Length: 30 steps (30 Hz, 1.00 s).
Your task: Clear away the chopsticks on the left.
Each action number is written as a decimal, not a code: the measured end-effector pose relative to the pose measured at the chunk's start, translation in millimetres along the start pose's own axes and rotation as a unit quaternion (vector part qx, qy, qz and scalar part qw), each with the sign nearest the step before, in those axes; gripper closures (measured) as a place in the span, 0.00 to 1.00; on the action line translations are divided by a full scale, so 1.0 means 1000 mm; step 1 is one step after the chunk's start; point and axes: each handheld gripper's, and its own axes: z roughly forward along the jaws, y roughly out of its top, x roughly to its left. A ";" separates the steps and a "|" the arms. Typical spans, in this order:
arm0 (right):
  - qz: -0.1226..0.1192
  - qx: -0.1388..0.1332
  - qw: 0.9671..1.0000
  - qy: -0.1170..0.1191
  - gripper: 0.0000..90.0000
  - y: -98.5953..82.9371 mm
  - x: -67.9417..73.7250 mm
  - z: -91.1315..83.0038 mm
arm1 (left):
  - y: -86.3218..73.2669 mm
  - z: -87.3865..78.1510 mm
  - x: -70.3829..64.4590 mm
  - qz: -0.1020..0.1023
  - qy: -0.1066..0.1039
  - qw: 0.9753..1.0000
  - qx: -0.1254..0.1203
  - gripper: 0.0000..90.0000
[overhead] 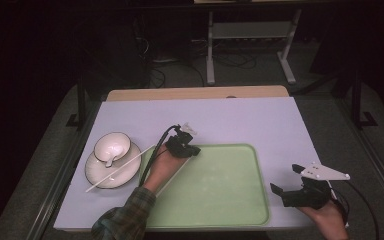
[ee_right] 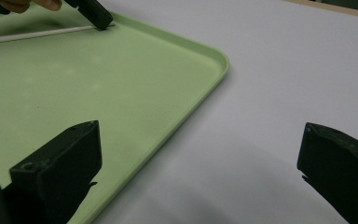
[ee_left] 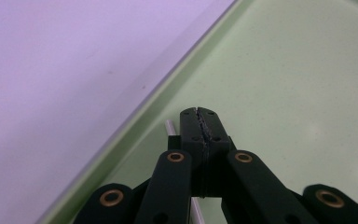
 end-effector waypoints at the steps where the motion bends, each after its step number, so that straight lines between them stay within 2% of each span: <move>1: 0.000 0.000 1.000 0.000 0.00 0.000 0.000 0.000 | -0.001 -0.001 0.001 -0.002 0.001 1.000 -0.001 1.00; 18: 0.001 0.000 1.000 -0.001 0.00 0.000 0.000 0.000 | -0.016 -0.017 0.016 -0.024 0.019 1.000 0.002 1.00; 30: 0.001 0.002 1.000 -0.003 0.00 0.000 0.000 0.000 | -0.033 -0.035 0.032 -0.047 0.045 0.998 0.009 1.00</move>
